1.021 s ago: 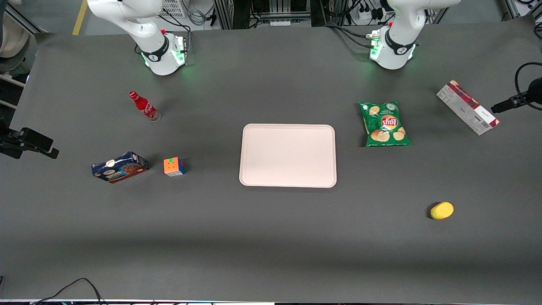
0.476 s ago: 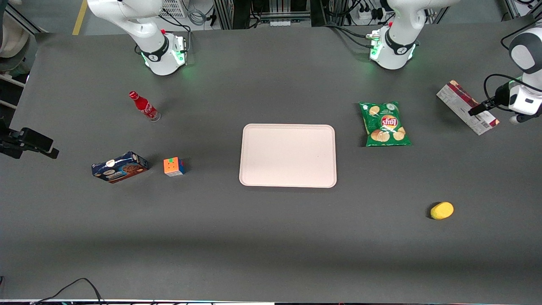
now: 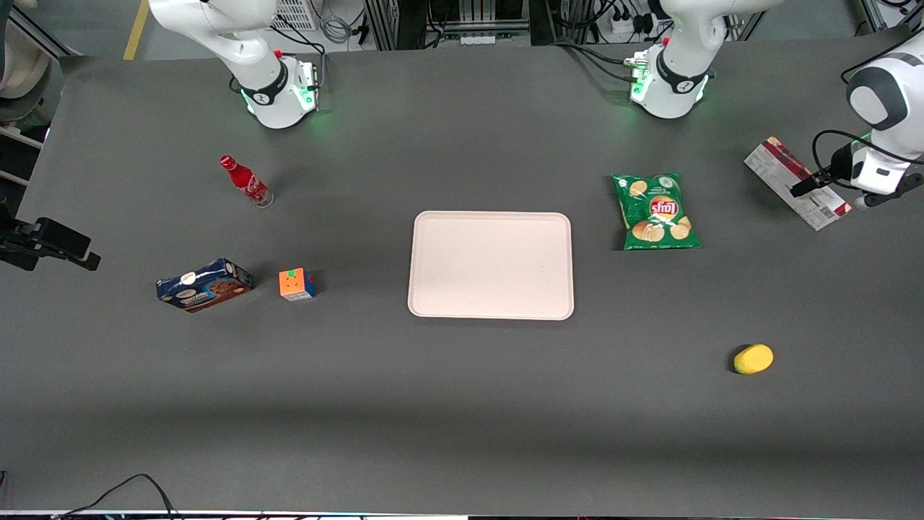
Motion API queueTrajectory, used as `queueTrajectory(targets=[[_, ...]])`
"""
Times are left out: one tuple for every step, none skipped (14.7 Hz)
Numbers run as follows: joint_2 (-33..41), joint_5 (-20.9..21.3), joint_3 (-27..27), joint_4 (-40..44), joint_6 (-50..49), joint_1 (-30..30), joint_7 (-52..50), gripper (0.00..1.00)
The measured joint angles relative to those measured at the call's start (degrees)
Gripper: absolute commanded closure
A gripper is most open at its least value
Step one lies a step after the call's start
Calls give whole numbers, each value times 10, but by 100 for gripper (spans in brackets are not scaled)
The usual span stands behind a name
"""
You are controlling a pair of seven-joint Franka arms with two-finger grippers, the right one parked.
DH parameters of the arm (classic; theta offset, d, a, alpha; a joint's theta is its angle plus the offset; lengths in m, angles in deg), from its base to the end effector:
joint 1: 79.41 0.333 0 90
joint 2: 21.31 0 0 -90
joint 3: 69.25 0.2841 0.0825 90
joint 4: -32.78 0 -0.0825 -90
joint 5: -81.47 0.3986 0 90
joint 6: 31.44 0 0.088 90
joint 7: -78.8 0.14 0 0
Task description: Place red cookie box on tray
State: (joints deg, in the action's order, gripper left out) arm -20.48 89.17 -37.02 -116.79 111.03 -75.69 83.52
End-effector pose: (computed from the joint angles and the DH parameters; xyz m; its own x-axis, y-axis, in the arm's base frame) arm 0.3458 0.2517 0.1707 0.8998 0.4198 -0.1190 0.4166 -0.9076 -0.0520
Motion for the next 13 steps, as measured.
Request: queueTrajectory(targets=[[-4, 0, 0, -1, 1, 1, 0, 0], [-7, 0, 0, -1, 1, 2, 0, 0], [-10, 0, 0, -1, 1, 2, 0, 13], [-12, 0, 0, -2, 2, 3, 0, 20], [-13, 0, 0, -2, 4, 3, 0, 23], [-16, 0, 0, -3, 9, 3, 0, 28], [-18, 0, 0, -4, 16, 3, 0, 31], [-21, 0, 0, -7, 24, 4, 1, 31], [-24, 0, 0, -9, 29, 4, 1, 32], [-27, 0, 0, -11, 34, 4, 1, 38], [-28, 0, 0, -12, 35, 4, 2, 44], [-29, 0, 0, -13, 36, 4, 4, 54], [-29, 0, 0, -13, 37, 4, 7, 66]])
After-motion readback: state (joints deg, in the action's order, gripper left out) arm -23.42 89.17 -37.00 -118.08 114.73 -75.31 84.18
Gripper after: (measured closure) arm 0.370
